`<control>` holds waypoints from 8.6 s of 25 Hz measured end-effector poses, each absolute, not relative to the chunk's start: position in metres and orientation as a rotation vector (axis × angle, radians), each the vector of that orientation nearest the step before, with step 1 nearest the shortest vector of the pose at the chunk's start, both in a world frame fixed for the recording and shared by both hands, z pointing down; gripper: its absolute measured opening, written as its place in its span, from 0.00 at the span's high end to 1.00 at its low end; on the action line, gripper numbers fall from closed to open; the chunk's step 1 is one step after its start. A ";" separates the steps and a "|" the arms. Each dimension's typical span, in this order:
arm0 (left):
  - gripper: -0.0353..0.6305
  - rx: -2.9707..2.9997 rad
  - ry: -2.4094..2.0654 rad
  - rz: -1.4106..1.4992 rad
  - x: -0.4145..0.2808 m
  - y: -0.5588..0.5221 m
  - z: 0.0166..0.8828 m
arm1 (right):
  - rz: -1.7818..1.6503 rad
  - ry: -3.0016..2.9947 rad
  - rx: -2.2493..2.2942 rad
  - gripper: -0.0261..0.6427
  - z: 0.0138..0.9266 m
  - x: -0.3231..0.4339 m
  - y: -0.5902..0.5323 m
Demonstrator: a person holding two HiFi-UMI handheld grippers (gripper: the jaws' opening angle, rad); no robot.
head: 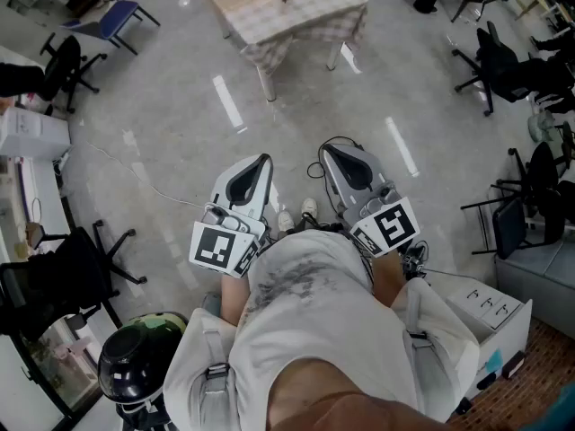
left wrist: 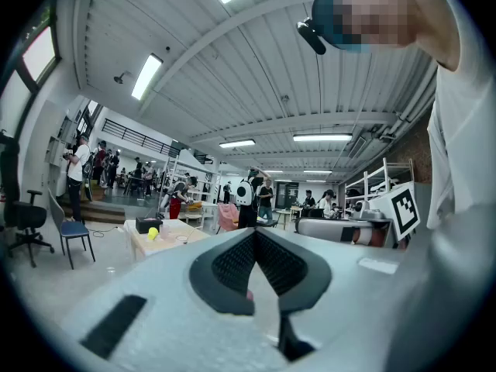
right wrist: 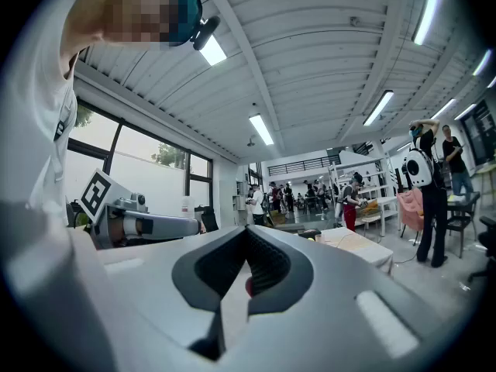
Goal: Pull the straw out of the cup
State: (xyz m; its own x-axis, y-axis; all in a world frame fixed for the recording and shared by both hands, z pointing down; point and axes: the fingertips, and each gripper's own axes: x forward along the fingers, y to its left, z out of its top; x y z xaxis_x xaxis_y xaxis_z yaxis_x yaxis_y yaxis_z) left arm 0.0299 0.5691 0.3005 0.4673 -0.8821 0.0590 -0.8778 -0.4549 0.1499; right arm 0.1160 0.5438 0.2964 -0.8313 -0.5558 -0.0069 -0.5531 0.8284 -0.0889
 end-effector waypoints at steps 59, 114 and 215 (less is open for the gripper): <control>0.94 2.538 -1.500 -0.049 -0.061 0.364 0.321 | -0.170 3.046 -0.993 0.95 0.325 0.019 0.343; 0.94 2.465 -1.588 0.084 -0.052 0.099 0.325 | -0.253 3.034 -0.893 0.95 0.329 0.029 0.065; 0.94 2.604 -0.986 0.414 -0.070 -0.174 0.447 | -0.425 2.986 -1.357 0.94 0.400 0.004 -0.189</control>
